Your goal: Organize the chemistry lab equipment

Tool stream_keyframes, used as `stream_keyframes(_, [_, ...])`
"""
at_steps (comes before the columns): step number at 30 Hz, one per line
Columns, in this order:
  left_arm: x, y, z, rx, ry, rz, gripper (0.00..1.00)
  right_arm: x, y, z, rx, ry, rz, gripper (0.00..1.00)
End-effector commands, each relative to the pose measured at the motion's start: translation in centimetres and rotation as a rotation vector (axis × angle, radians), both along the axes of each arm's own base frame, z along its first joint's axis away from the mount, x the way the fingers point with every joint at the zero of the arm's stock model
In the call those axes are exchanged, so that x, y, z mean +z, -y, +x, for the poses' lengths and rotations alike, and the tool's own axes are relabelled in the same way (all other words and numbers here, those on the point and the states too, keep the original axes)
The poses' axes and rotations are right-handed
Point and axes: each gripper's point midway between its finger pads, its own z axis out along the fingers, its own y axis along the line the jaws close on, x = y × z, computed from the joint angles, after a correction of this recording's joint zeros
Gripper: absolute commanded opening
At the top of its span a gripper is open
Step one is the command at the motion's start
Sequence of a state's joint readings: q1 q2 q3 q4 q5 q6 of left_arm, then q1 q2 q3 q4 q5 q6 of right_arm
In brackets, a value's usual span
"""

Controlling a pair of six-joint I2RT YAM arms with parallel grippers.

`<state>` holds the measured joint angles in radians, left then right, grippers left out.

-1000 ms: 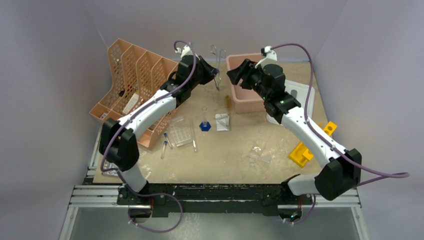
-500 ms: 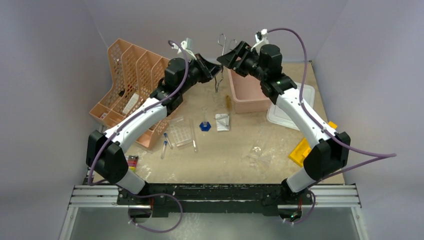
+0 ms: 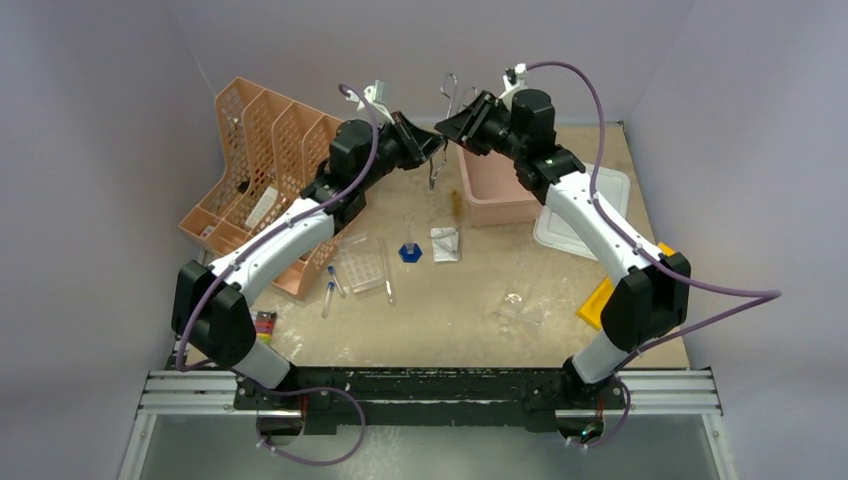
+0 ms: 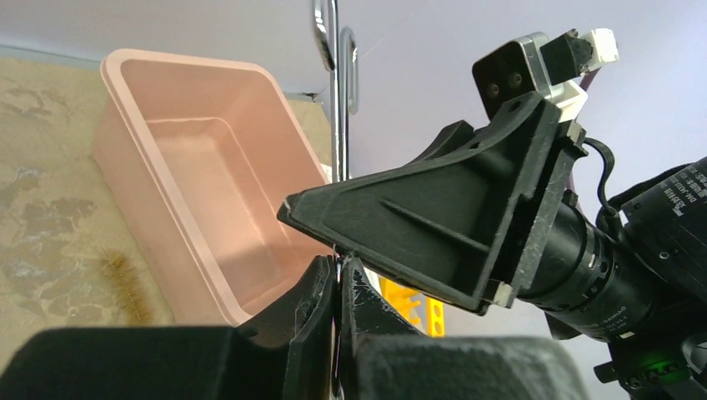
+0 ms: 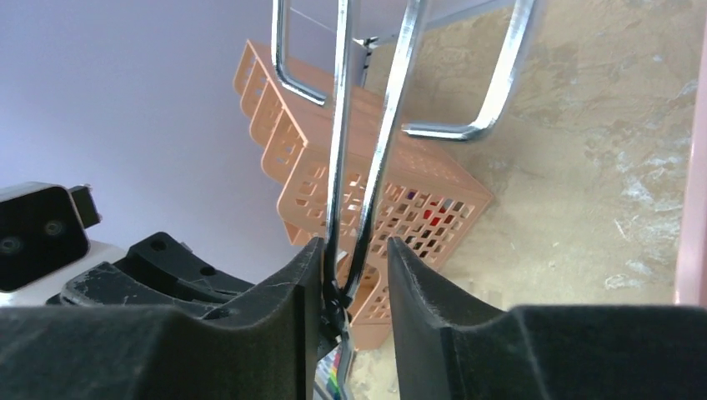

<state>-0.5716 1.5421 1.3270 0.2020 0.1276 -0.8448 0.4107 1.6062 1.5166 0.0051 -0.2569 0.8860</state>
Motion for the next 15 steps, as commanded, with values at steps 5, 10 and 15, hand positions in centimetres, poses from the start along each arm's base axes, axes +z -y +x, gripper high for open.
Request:
stream_keyframes(5, [4.3,-0.8,-0.7,0.005,0.128,-0.039,0.14,3.6,1.0,1.1,-0.001,0.111,0.038,0.02])
stream_keyframes(10, [3.7,-1.8,0.0,0.049,0.108,0.018,0.52,4.1,3.2,1.7,-0.032,0.169,-0.036,0.00])
stream_keyframes(15, [3.4,-3.6,0.8,0.105,0.098,0.074,0.63,2.3,6.8,3.1,-0.064,0.182,-0.223,0.00])
